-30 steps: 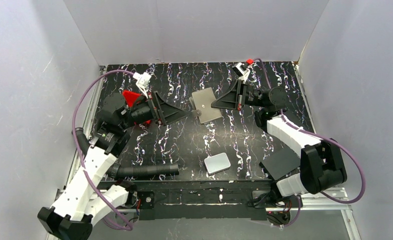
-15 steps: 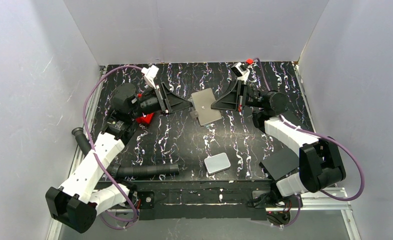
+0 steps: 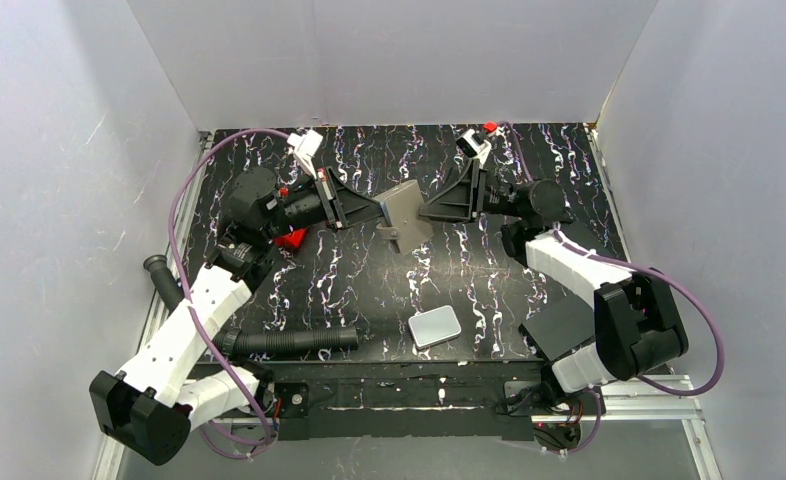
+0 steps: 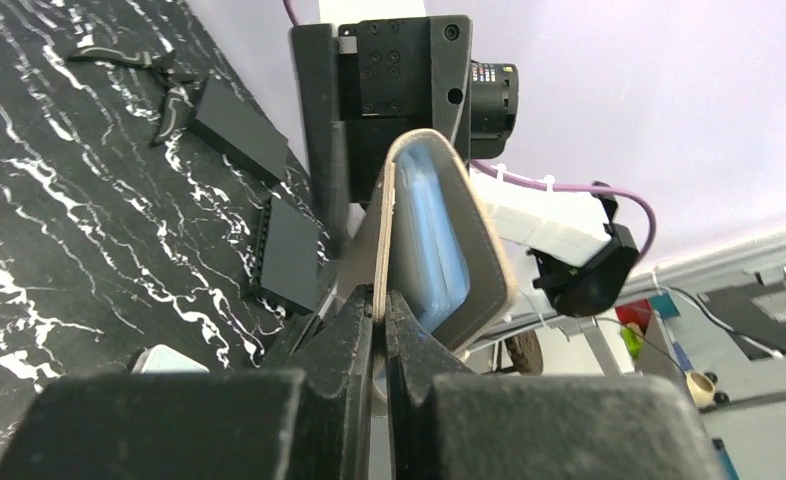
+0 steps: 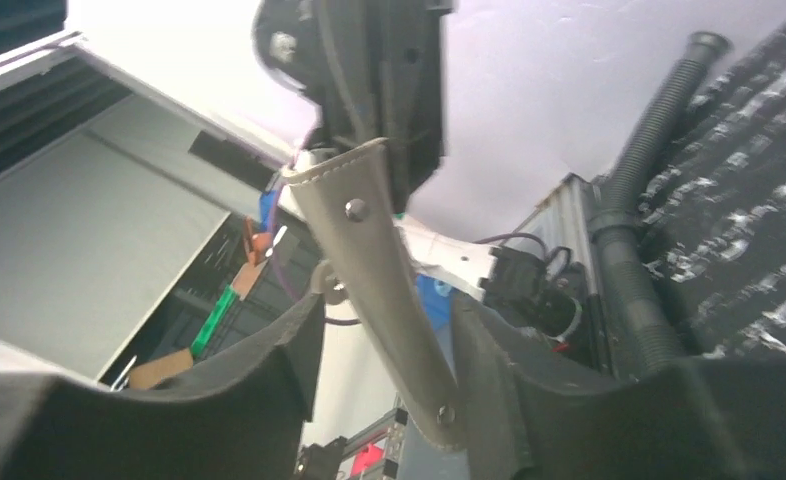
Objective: Put the credit cards into the card holder
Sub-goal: Open the card holder at the center of the board.
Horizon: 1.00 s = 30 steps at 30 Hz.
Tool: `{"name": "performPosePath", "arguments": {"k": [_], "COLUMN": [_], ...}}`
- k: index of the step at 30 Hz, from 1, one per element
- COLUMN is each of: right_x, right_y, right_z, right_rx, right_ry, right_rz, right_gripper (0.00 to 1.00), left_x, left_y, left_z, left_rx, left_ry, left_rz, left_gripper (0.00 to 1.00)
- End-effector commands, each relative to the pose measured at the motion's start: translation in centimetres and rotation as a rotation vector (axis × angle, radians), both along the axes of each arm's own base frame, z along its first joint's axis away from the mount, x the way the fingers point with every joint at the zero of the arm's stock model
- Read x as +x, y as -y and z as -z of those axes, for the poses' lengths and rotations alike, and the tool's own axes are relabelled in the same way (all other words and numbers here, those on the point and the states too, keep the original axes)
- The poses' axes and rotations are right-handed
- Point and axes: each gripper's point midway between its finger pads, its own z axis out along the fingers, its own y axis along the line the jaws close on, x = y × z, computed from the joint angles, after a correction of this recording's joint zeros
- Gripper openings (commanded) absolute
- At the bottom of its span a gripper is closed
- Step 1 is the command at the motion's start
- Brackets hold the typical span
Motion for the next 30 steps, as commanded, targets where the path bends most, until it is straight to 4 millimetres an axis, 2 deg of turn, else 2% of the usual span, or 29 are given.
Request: {"name": "performPosePath", "arguments": {"k": [1, 3, 4, 7, 9, 12, 13, 16, 18, 22, 26, 27, 30], "right_x": [4.6, 7.3, 8.3, 9.8, 10.6, 10.9, 10.7, 10.7, 10.9, 10.9, 11.0, 11.1, 11.1], "right_y": [0.8, 2.4, 3.3, 5.8, 7.3, 7.7, 7.5, 8.2, 8.5, 7.8, 7.8, 8.1, 8.0], "right_z": [5.9, 10.2, 13.0, 18.7, 20.6, 21.9, 22.0, 22.6, 22.5, 22.4, 24.5, 25.0, 24.8], "right_rx": [-0.173, -0.327, -0.445, -0.762, -0.871, -0.896, -0.887, -0.919, -0.944, -0.990, -1.105, -1.142, -1.163], "right_ry": [-0.173, -0.217, -0.157, -0.127, -0.102, -0.075, -0.065, -0.049, -0.024, 0.047, 0.062, 0.068, 0.098], "right_rz": [0.153, 0.290, 0.354, 0.453, 0.519, 0.543, 0.534, 0.574, 0.604, 0.625, 0.642, 0.655, 0.658], "right_gripper": [0.68, 0.84, 0.89, 0.96, 0.97, 0.97, 0.96, 0.93, 0.91, 0.93, 0.91, 0.88, 0.67], "left_x": [1.8, 2.9, 3.4, 5.2, 6.4, 8.0, 8.6, 10.0, 10.9, 11.5, 11.3, 11.3, 11.2], "left_y": [-0.8, -1.1, -1.3, -1.0, -0.1, 1.9, 2.5, 4.1, 4.6, 5.8, 5.9, 5.8, 5.9], "left_z": [1.9, 4.5, 5.7, 10.1, 13.0, 17.2, 19.3, 22.0, 23.2, 25.2, 25.9, 25.9, 25.9], "left_rx": [0.103, 0.193, 0.214, 0.265, 0.294, 0.329, 0.356, 0.406, 0.443, 0.462, 0.476, 0.476, 0.473], "left_ry": [-0.047, -0.118, -0.151, -0.281, -0.353, -0.446, -0.501, -0.550, -0.551, -0.639, -0.658, -0.652, -0.640], "left_rz": [-0.116, -0.165, -0.189, -0.238, -0.238, -0.236, -0.234, -0.235, -0.259, -0.243, -0.250, -0.249, -0.230], "left_gripper": [0.00, 0.00, 0.00, 0.00, 0.00, 0.00, 0.00, 0.00, 0.00, 0.00, 0.00, 0.00, 0.00]}}
